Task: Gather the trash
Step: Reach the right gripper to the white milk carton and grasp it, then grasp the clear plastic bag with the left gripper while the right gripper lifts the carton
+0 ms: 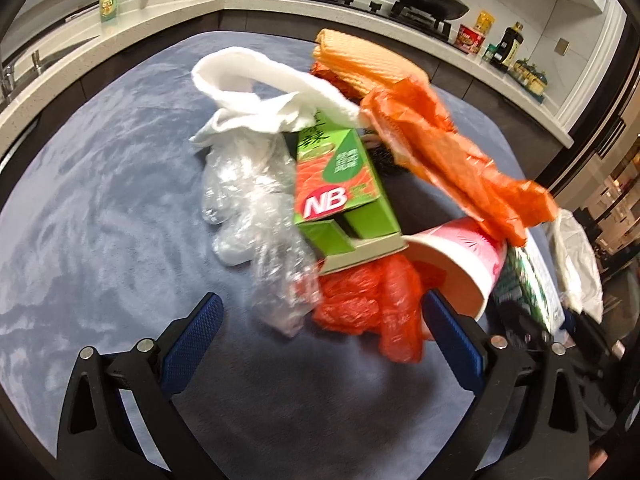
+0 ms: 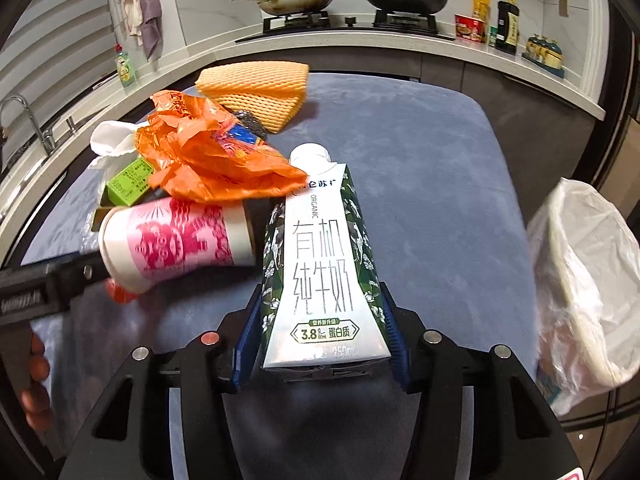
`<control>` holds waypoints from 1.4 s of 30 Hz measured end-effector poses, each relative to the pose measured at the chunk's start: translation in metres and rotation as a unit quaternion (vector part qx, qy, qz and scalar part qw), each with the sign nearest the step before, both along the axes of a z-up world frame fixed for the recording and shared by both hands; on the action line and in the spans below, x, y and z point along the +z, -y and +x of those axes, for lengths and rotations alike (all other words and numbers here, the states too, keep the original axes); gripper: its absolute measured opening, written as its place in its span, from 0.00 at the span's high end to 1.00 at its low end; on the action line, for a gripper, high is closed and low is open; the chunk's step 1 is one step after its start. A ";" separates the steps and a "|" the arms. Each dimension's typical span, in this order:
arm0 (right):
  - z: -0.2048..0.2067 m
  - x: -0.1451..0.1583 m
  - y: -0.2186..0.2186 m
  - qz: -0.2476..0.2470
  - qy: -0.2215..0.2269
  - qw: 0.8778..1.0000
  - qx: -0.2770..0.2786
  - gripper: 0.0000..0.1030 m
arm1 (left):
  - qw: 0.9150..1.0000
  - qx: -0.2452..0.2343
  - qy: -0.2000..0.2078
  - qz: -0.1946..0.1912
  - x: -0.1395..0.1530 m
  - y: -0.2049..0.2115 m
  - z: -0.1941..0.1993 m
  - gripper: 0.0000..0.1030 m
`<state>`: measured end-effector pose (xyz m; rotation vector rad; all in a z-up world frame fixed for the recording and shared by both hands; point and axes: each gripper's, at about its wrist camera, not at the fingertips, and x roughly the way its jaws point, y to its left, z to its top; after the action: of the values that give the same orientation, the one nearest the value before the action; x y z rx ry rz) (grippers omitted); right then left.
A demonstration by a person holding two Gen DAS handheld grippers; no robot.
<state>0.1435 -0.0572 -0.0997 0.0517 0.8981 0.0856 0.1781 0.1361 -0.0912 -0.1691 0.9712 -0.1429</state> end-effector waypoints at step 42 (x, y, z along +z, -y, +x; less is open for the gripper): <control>-0.061 0.045 0.003 0.022 0.050 0.998 -0.023 0.51 | 0.999 0.030 -0.010 -0.019 0.004 -0.061 -0.004 0.62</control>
<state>0.0824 -0.0597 -0.0551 0.1080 0.7954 0.0638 0.1745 0.1972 -0.0869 -0.2348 0.9820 -0.1053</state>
